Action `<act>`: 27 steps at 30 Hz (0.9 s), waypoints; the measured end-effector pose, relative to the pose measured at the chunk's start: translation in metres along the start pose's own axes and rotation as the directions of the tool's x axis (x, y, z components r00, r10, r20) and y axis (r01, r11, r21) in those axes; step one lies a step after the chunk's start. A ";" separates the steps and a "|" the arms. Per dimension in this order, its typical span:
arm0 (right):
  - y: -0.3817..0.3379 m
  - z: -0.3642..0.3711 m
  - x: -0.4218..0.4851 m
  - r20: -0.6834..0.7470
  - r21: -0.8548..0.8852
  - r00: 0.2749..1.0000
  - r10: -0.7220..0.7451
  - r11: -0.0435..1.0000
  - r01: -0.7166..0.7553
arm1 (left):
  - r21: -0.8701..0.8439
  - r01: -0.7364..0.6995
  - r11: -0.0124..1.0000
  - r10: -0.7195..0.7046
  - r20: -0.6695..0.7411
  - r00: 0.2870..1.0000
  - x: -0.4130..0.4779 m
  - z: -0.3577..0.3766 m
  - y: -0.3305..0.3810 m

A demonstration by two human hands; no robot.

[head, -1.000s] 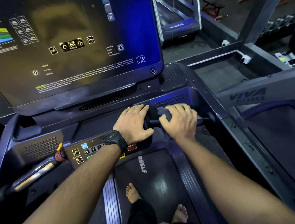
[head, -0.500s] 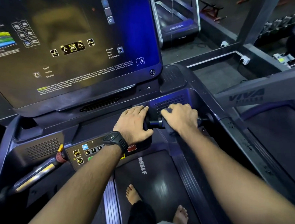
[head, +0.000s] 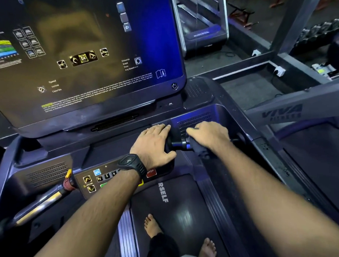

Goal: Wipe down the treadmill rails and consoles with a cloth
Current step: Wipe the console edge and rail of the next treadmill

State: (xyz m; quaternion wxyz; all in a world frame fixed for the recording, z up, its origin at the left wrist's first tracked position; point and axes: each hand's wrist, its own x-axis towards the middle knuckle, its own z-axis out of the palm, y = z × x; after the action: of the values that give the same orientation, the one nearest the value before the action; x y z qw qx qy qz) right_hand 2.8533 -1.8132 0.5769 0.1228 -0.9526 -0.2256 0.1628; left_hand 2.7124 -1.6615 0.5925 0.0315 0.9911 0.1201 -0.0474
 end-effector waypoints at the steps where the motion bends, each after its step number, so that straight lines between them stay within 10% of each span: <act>1: -0.001 -0.007 0.008 0.098 0.010 0.995 0.025 1.000 -0.026 | 0.001 0.000 1.000 0.000 0.007 1.000 -0.001 0.000 0.000; 7: 0.006 0.027 -0.039 -0.379 -0.062 0.922 -0.073 0.997 0.053 | 0.026 0.004 1.000 -0.004 -0.012 1.000 -0.002 0.002 0.000; 12: 0.000 -0.010 0.013 0.166 -0.013 0.985 0.049 0.999 -0.048 | 0.018 -0.001 1.000 0.001 -0.012 1.000 -0.003 0.002 -0.001; 18: 0.010 0.026 -0.034 -0.347 -0.064 0.936 -0.059 0.997 0.039 | 0.047 0.002 0.999 -0.001 -0.035 0.999 0.001 0.003 0.000; 23: 0.002 -0.003 0.011 0.097 0.010 0.994 0.040 0.999 -0.041 | 0.040 -0.002 0.999 0.003 -0.022 1.000 -0.001 0.004 -0.001; 27: 0.014 0.028 -0.018 -0.305 -0.042 0.952 -0.035 0.999 0.023 | 0.039 0.002 0.999 -0.001 -0.028 1.000 -0.001 0.003 0.000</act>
State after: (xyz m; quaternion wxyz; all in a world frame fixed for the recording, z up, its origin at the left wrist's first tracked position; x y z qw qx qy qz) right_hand 2.8332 -1.8290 0.5512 0.1405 -0.9651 -0.2209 0.0074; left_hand 2.7111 -1.6620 0.5896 0.0105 0.9921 0.1201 -0.0360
